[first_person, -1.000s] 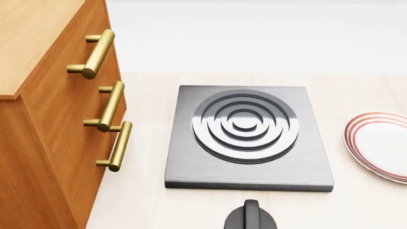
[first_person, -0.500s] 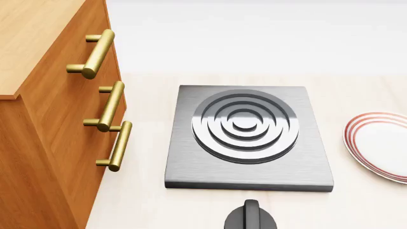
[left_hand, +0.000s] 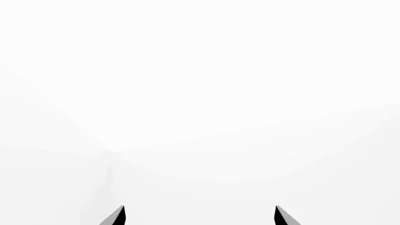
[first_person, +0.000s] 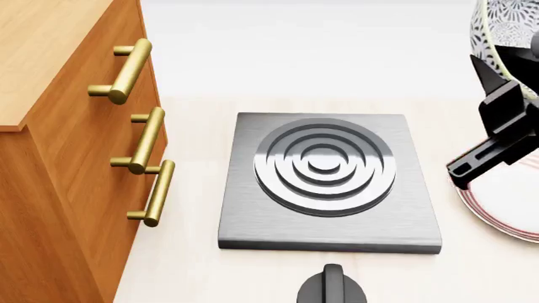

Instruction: Put the bowl on the stove.

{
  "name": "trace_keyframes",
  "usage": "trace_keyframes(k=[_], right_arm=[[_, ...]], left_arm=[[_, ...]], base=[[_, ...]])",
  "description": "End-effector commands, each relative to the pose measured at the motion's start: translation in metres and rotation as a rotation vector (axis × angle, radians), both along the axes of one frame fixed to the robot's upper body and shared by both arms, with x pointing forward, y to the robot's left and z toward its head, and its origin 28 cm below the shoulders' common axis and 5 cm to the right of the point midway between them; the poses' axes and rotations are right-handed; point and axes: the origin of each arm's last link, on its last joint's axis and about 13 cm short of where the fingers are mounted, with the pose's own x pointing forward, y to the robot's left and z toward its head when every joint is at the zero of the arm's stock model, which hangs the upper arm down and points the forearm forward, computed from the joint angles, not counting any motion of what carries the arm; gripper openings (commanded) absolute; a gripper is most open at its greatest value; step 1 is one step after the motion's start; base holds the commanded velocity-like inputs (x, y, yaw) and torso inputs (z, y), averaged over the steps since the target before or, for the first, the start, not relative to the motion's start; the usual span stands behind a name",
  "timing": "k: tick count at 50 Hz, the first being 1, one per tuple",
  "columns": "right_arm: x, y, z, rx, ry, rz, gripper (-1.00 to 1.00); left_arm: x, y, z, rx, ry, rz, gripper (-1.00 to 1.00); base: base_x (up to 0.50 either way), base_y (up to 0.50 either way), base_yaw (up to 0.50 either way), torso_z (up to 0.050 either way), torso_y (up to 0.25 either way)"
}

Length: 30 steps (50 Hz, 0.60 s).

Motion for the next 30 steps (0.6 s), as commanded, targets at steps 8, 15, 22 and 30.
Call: trace_keyframes(k=[8,15,22,30], right_arm=[[0.039,0.037,0.012,0.031,-0.087,0.091,-1.0],[0.052,0.052,0.002,0.088,-0.064,0.11,-1.0],[0.061,0.067,-0.007,0.122,-0.062,0.139,-1.0],[0.058,0.079,-0.019,0.108,-0.049,0.2,-1.0]], left_arm=[[0.001,0.001,0.002,0.0,-0.032,-0.023,1.0],[0.002,0.0,0.001,0.0,-0.03,-0.026,1.0],[0.002,0.0,0.0,-0.002,-0.029,-0.028,1.0],[0.003,0.0,0.0,-0.005,-0.028,-0.031,1.0]], base=[[0.0,0.0,0.0,0.0,0.0],[0.0,0.0,0.0,0.0,0.0],[0.0,0.0,0.0,0.0,0.0],[0.0,0.0,0.0,0.0,0.001]])
